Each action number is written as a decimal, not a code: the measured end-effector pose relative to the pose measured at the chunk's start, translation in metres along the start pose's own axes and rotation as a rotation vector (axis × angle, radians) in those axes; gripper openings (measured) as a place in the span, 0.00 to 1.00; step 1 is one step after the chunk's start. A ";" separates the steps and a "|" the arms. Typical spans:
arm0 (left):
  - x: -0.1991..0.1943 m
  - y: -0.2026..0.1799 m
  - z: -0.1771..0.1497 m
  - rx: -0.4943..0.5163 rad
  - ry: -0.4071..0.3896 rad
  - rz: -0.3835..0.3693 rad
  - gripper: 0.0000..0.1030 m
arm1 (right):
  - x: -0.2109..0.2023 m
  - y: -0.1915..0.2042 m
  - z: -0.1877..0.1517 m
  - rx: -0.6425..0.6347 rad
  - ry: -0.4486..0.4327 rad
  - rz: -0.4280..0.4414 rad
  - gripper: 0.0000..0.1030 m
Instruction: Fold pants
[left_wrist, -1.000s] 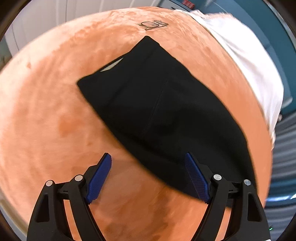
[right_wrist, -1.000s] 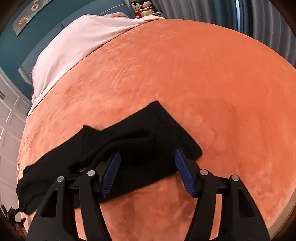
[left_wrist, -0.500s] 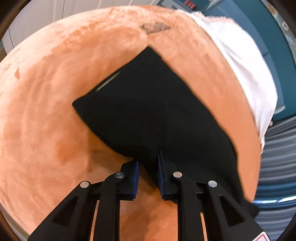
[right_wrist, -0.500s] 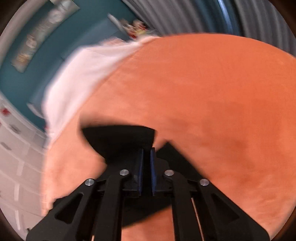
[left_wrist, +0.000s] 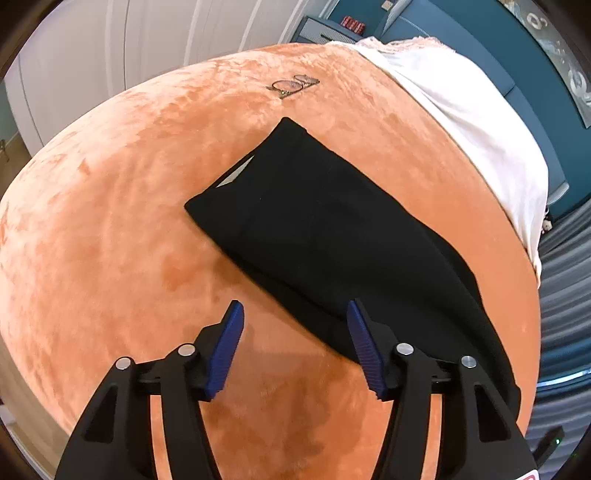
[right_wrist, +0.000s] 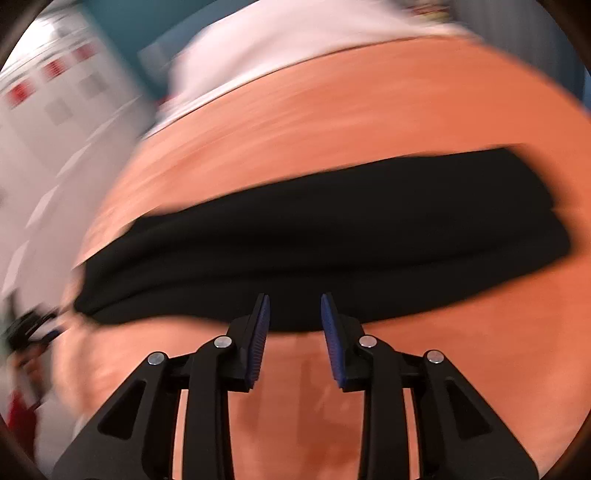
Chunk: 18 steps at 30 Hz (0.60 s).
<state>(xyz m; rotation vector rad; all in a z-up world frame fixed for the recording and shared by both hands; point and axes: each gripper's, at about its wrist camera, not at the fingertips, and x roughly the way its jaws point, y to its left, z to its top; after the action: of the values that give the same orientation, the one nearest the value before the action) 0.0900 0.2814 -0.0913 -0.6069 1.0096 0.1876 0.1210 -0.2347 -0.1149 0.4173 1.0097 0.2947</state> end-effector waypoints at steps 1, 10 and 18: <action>-0.005 0.003 -0.005 0.003 -0.007 -0.002 0.59 | 0.019 0.024 -0.003 -0.008 0.027 0.067 0.29; -0.023 0.017 -0.028 0.088 -0.044 0.026 0.67 | 0.157 0.119 -0.001 0.234 0.142 0.245 0.29; -0.029 0.016 -0.026 0.288 -0.115 0.079 0.67 | 0.163 0.111 -0.004 0.404 0.090 0.285 0.29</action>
<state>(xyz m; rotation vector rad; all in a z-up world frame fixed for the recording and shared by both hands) 0.0482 0.2837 -0.0832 -0.2916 0.9284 0.1414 0.1949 -0.0668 -0.1878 0.9262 1.0999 0.3679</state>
